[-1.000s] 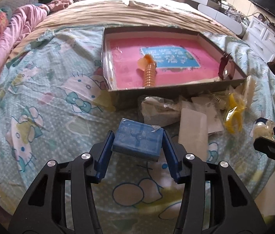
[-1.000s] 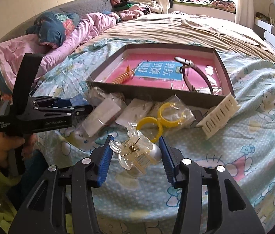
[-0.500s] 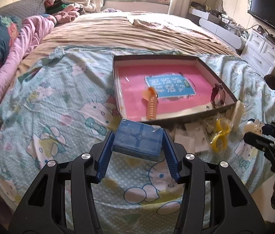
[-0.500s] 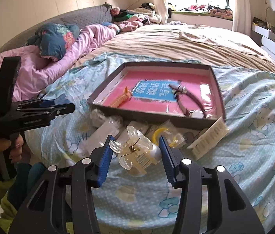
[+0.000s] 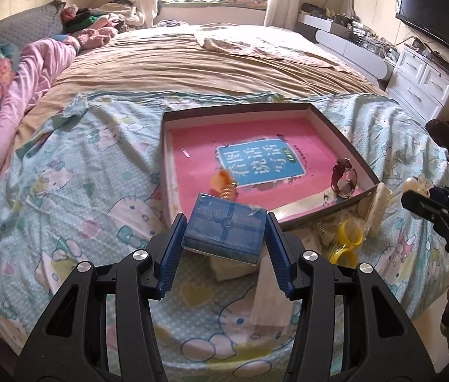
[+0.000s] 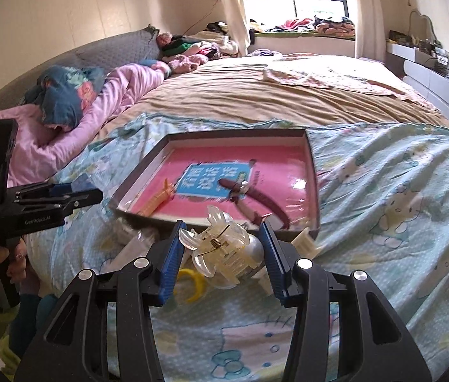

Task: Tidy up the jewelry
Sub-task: 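Carry the claw clip into the pink box and open the right tool while the left releases the blue case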

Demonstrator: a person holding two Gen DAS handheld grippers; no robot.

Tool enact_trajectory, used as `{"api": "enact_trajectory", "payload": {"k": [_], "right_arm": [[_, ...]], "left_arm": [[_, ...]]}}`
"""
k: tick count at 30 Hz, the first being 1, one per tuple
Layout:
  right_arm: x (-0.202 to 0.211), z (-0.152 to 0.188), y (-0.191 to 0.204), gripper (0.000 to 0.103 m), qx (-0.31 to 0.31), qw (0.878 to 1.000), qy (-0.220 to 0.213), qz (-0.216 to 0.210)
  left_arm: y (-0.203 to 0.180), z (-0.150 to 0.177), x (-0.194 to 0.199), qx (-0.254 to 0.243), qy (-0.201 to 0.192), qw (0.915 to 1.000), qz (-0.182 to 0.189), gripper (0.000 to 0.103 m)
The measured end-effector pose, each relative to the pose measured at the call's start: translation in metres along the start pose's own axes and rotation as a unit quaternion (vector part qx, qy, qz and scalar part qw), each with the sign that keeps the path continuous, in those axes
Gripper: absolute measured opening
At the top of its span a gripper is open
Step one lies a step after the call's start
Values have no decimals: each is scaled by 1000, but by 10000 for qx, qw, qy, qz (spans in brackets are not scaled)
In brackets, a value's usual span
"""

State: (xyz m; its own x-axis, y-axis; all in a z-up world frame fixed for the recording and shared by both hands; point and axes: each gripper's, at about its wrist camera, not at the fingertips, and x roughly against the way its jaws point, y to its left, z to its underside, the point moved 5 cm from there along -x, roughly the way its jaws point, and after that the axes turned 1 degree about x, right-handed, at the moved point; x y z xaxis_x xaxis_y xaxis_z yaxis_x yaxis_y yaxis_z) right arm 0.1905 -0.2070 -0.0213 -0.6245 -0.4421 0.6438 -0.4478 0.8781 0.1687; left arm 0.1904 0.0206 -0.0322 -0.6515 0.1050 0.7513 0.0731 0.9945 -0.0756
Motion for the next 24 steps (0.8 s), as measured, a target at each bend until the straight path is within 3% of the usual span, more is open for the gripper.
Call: {"api": "enact_trajectory", "payload": {"k": [24], "right_arm": [[-30, -52, -48, 46, -150, 9986, -205, 455]], "left_arm": [[-38, -31, -41, -326, 111, 9993, 158, 41]]}}
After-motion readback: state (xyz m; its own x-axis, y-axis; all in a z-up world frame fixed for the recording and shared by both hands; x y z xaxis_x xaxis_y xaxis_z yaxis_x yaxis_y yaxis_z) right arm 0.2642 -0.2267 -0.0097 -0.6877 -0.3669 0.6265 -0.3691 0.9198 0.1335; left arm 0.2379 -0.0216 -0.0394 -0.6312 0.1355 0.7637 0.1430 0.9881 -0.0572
